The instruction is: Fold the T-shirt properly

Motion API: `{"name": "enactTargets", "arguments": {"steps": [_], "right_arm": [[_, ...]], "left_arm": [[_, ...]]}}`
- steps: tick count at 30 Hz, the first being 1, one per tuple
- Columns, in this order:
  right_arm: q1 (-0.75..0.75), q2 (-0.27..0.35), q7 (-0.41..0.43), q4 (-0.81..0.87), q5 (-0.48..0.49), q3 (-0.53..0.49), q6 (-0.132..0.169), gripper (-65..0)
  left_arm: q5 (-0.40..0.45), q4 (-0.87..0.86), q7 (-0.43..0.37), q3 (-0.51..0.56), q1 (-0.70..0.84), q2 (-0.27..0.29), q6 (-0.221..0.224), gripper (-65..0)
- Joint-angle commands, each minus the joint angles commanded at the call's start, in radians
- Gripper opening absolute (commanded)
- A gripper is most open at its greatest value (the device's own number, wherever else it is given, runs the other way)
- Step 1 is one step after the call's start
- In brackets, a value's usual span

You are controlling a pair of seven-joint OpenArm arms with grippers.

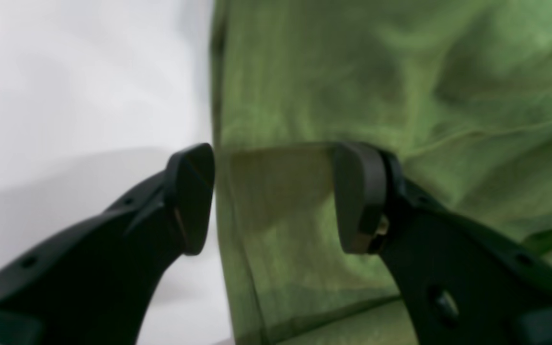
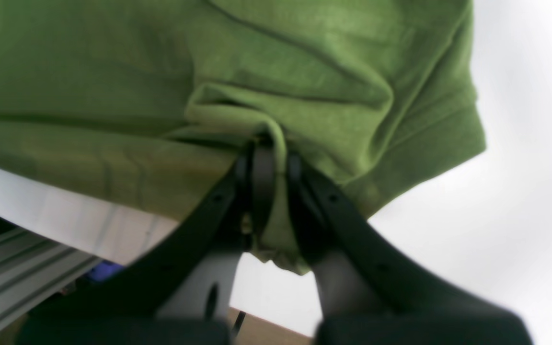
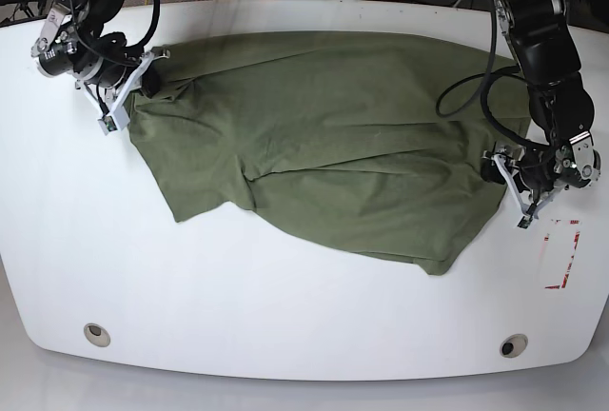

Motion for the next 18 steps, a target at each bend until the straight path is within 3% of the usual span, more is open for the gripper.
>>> {"name": "enactTargets", "arguments": {"steps": [7,18], "right_arm": [[-0.003,0.005,0.0,-0.002,0.0,0.002,0.0,-65.0],[0.002,0.005,0.0,-0.003,0.0,0.0,0.0,-65.0]], "left_arm": [[-0.002,0.002,0.006,0.002,0.0,0.005,0.0,-28.3],[-0.005,0.006,0.083,0.002,0.002,0.006,0.0,-28.3]]}}
